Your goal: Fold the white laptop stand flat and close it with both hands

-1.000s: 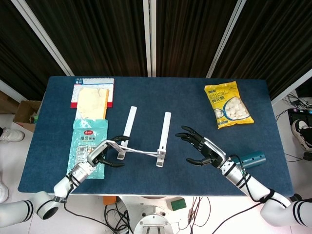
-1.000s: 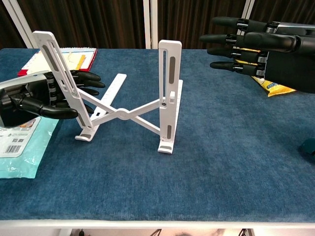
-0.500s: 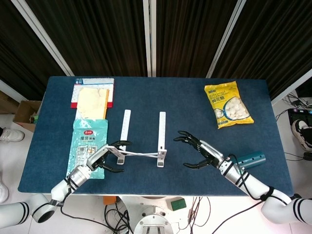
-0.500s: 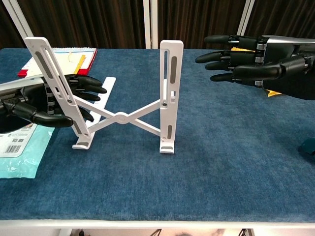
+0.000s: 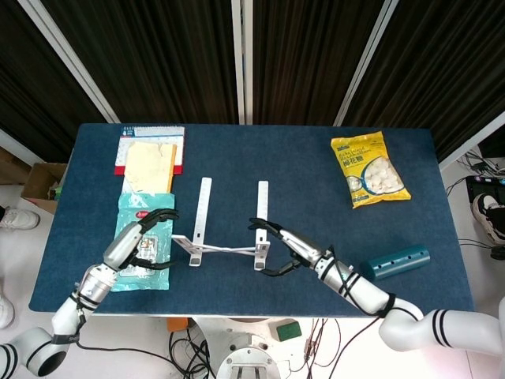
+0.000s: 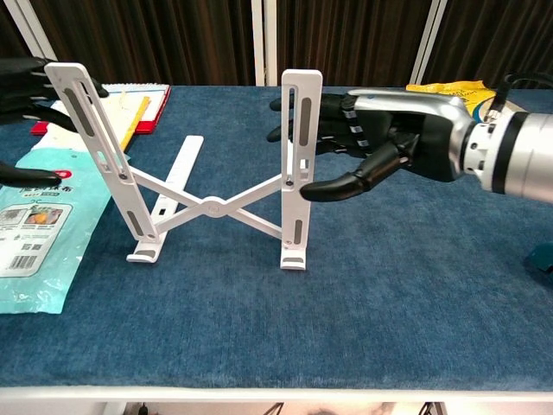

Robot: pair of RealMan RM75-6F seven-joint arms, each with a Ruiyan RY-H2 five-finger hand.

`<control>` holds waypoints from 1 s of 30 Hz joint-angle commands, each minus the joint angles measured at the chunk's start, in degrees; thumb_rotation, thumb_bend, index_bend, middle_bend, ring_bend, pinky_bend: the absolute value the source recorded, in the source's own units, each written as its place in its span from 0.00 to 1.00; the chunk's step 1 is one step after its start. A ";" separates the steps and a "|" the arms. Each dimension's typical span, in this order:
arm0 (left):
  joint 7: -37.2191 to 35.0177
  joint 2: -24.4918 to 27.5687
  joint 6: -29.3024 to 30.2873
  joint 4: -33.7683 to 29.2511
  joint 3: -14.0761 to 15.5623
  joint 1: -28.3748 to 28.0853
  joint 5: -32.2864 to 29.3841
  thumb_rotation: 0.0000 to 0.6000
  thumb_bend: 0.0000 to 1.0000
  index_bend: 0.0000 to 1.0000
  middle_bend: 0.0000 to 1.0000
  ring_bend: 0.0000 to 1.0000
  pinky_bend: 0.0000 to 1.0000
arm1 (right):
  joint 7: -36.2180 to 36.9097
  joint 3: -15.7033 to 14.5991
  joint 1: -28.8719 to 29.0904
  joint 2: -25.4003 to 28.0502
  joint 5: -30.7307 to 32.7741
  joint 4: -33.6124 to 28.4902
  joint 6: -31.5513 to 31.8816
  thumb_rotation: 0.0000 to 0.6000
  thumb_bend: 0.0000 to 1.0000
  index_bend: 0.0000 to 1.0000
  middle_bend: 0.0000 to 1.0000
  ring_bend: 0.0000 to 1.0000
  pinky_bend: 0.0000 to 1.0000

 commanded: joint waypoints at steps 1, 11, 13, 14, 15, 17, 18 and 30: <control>4.27 3.09 3.03 -3.13 -0.50 3.26 -1.77 1.00 0.03 0.21 0.15 0.11 0.22 | -3.22 2.60 0.60 -3.33 3.07 0.23 -0.06 1.00 0.18 0.00 0.13 0.03 0.07; 7.74 4.34 3.32 -2.90 -0.98 4.92 -1.92 1.00 0.03 0.21 0.15 0.11 0.22 | -16.86 9.85 -0.84 -9.78 19.66 3.75 5.27 1.00 0.18 0.00 0.11 0.02 0.07; 8.55 4.62 3.01 -2.85 -1.33 4.90 -2.04 1.00 0.03 0.21 0.15 0.11 0.22 | -19.45 11.34 -1.58 -10.64 23.75 4.86 7.20 1.00 0.18 0.00 0.09 0.01 0.07; 8.78 4.78 2.75 -2.86 -1.46 4.81 -2.08 1.00 0.03 0.21 0.15 0.11 0.22 | -20.19 12.04 -1.95 -11.00 25.37 5.35 8.01 1.00 0.18 0.00 0.08 0.01 0.07; 9.05 5.05 2.34 -2.93 -1.60 4.63 -2.04 1.00 0.03 0.21 0.15 0.11 0.22 | -21.10 12.93 -2.32 -11.22 27.41 5.90 8.68 1.00 0.18 0.00 0.08 0.01 0.07; 9.69 5.44 1.69 -2.99 -1.88 4.27 -1.96 1.00 0.03 0.21 0.15 0.11 0.22 | -21.95 14.05 -2.75 -11.19 29.59 6.54 9.05 1.00 0.18 0.00 0.07 0.01 0.07; 10.25 5.63 1.15 -3.01 -2.12 3.98 -2.02 1.00 0.03 0.21 0.15 0.11 0.22 | -22.20 14.74 -3.10 -11.15 30.47 6.90 9.40 1.00 0.18 0.00 0.07 0.01 0.07; 27.29 3.55 -10.38 3.40 -6.92 -3.37 -6.90 1.00 0.04 0.21 0.15 0.11 0.22 | -31.29 8.05 -8.30 -1.19 3.02 3.57 22.00 1.00 0.18 0.00 0.15 0.04 0.07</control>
